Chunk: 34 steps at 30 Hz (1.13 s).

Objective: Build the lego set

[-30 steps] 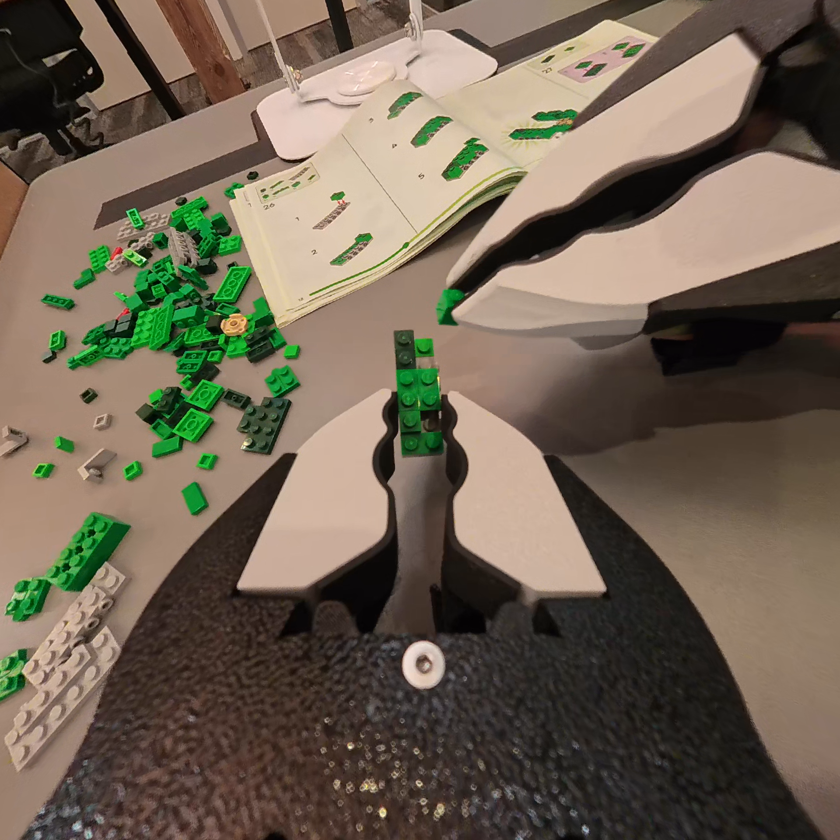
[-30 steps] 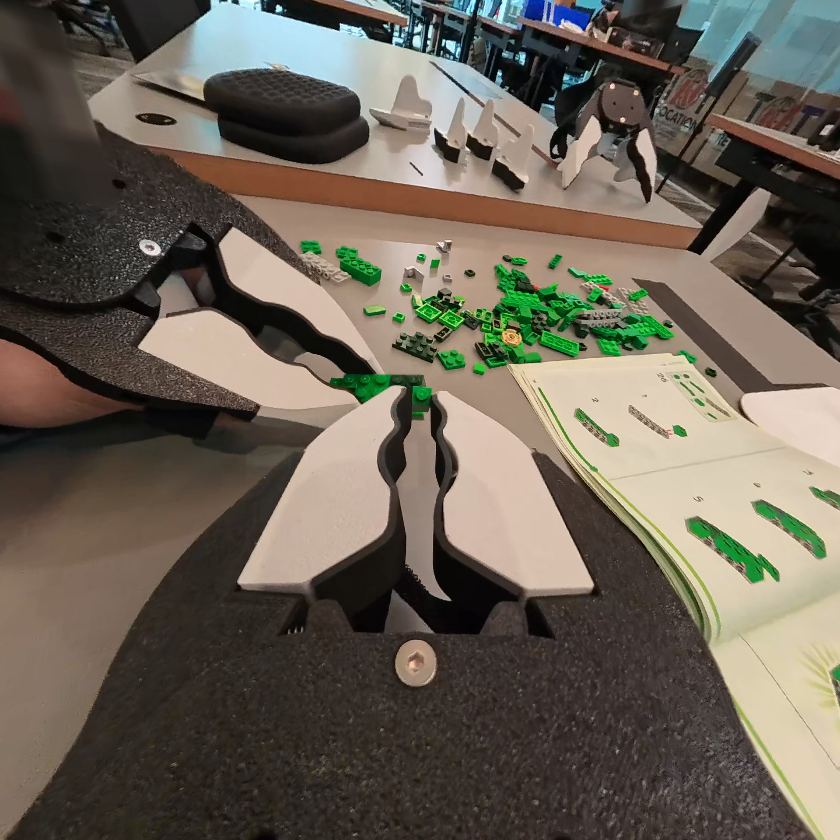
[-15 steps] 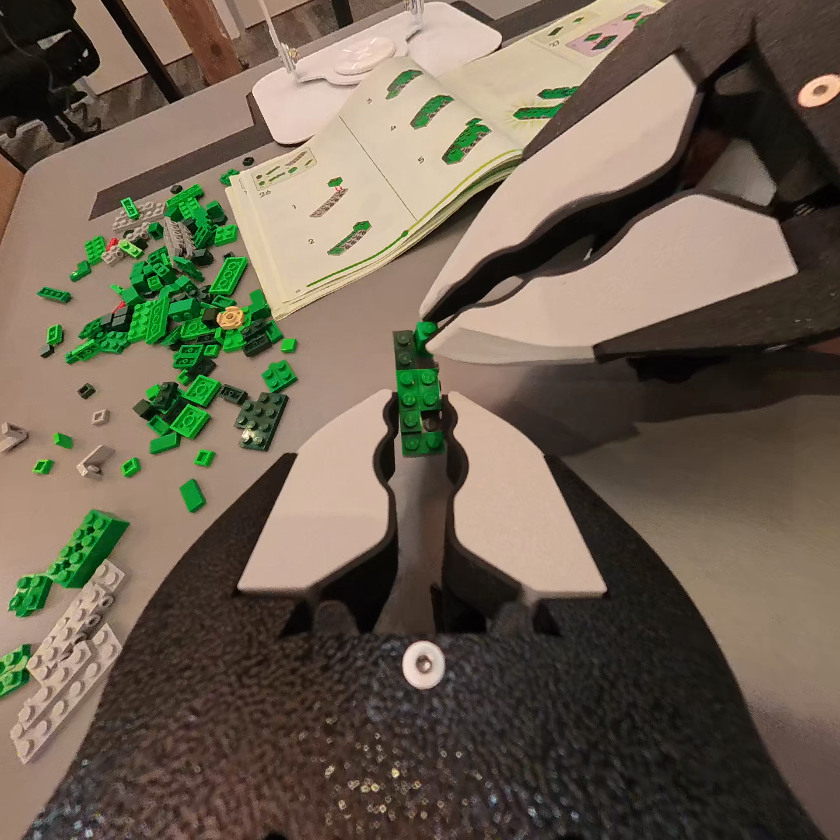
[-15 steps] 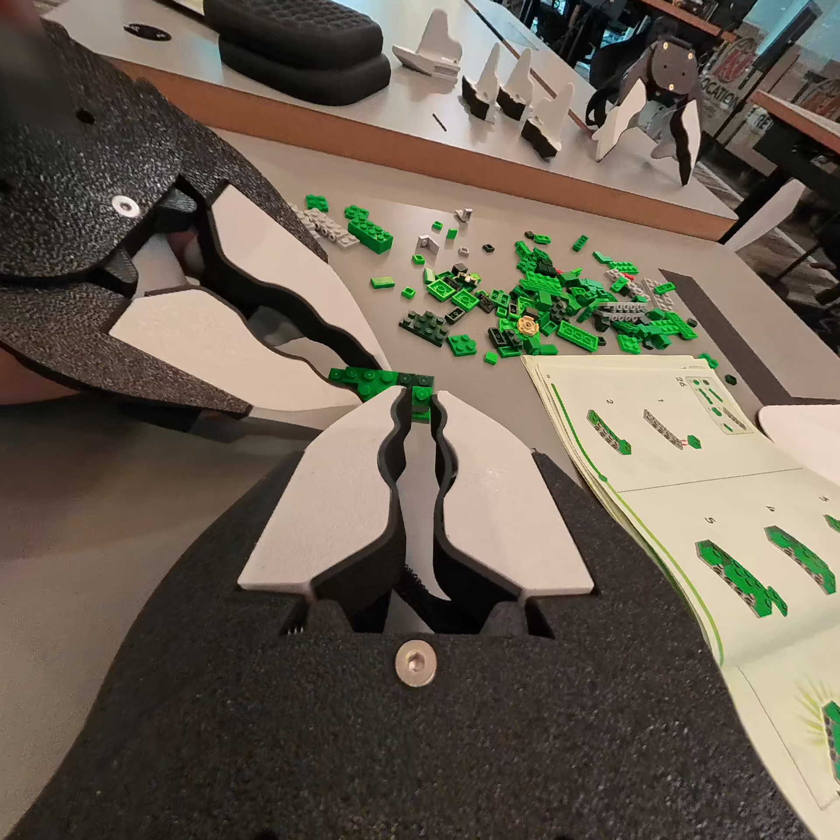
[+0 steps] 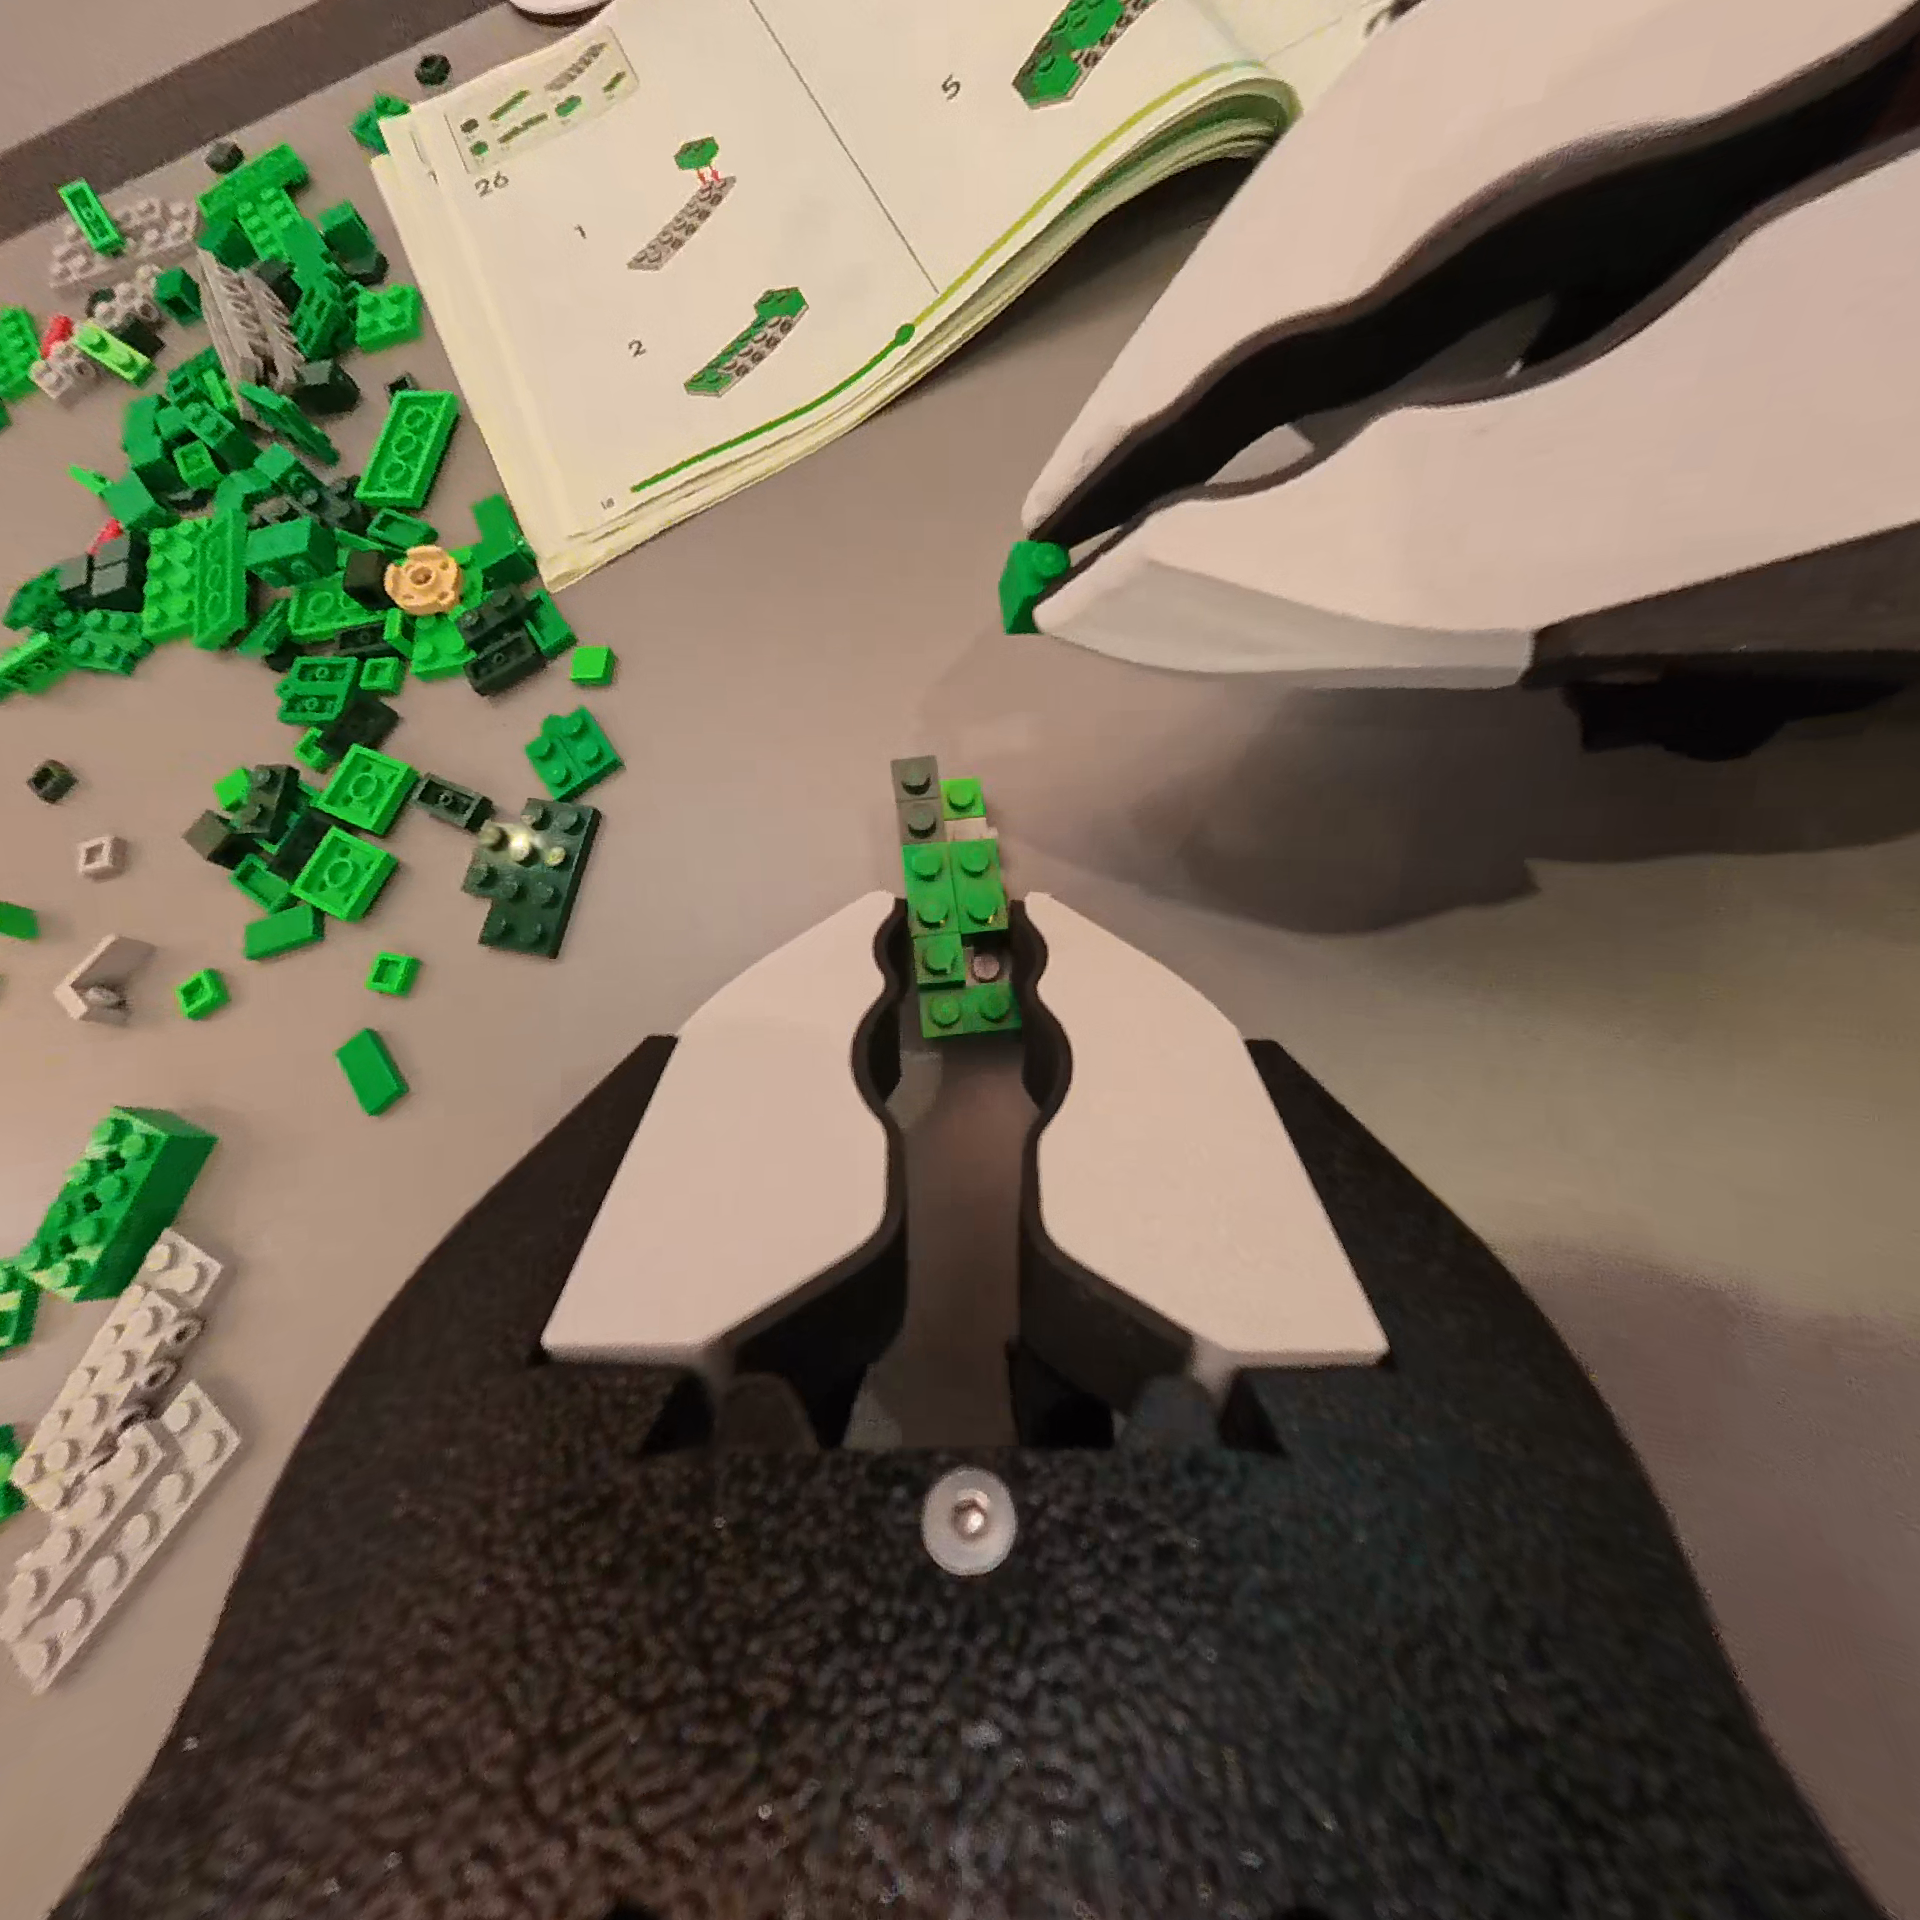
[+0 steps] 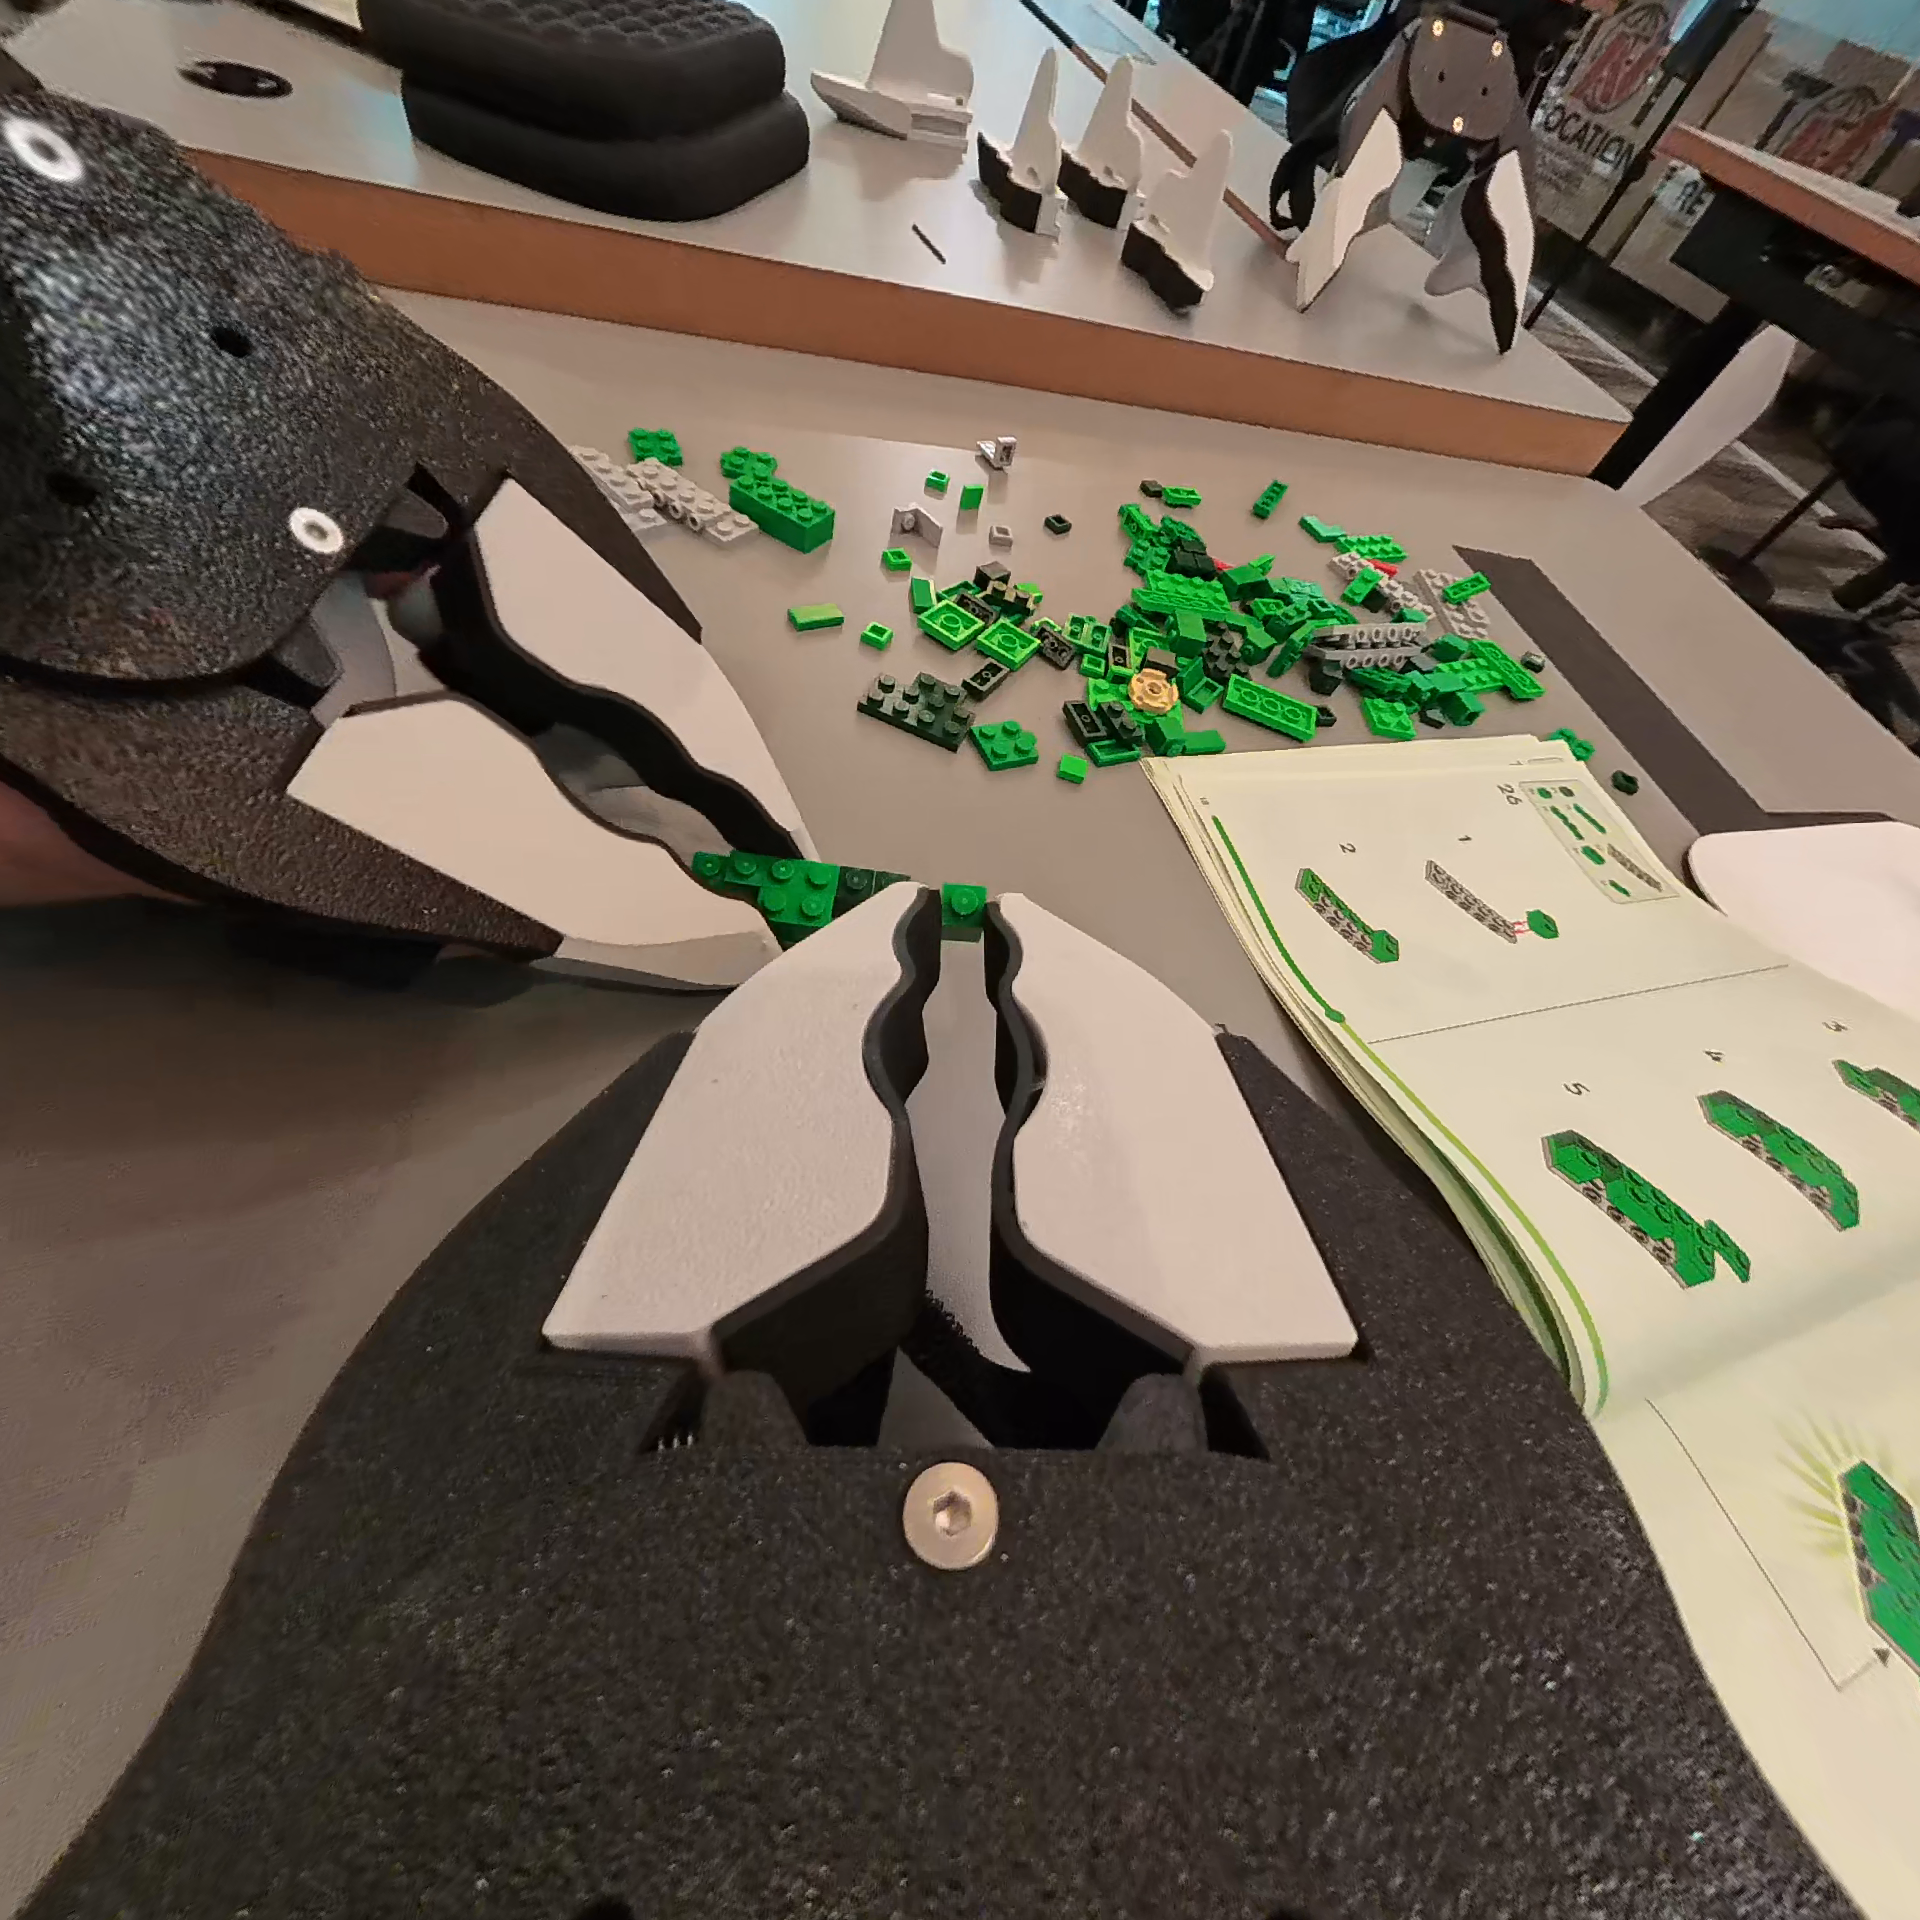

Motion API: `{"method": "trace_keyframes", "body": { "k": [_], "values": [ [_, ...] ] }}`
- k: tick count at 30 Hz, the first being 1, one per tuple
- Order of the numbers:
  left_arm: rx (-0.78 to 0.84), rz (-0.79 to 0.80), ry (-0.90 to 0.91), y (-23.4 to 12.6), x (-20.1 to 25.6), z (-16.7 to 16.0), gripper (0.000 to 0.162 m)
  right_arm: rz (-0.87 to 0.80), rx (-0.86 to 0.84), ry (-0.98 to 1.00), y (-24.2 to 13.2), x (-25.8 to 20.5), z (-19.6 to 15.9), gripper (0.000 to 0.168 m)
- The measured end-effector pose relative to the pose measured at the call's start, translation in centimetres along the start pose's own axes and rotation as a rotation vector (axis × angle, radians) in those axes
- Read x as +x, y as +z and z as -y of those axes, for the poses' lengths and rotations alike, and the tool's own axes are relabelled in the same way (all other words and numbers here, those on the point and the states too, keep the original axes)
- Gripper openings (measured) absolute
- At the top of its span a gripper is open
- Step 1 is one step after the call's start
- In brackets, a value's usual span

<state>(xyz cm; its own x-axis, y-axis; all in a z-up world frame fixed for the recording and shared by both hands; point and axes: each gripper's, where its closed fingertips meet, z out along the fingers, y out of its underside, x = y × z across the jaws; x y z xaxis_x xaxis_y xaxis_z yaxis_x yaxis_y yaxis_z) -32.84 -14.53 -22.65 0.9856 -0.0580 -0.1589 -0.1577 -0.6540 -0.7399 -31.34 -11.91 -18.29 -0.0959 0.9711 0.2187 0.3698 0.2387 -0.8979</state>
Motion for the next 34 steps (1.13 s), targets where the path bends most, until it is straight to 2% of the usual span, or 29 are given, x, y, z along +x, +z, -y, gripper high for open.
{"method": "trace_keyframes", "body": {
  "k": [5,12,16,20,23,28,34],
  "values": [
    [-0.001,0.042,0.001,-0.1,-0.4,0.1,0.035,0.009,0.003,0.011,0.0,0.0,0.0,0.008],
    [0.000,-0.008,-0.091,0.4,0.0,0.3,0.028,0.029,0.003,0.030,0.0,0.0,0.0,0.007],
    [0.014,0.020,-0.057,0.5,0.3,0.5,0.019,0.038,-0.002,0.023,0.1,-0.2,0.0,0.007],
    [0.025,0.068,-0.007,0.4,0.1,0.6,0.017,0.037,-0.005,0.017,0.1,-0.2,-0.1,0.007],
    [0.090,0.112,0.031,-0.3,-0.2,1.3,0.017,0.031,0.014,0.012,0.0,-0.2,0.1,0.007],
    [0.238,0.100,-0.013,-1.7,-0.5,3.1,0.017,0.032,0.048,0.009,-0.2,-0.4,0.6,0.007],
    [0.239,0.063,-0.034,-1.6,-0.3,3.0,0.017,0.023,0.044,-0.029,0.1,-1.0,0.8,0.007]
  ]
}}
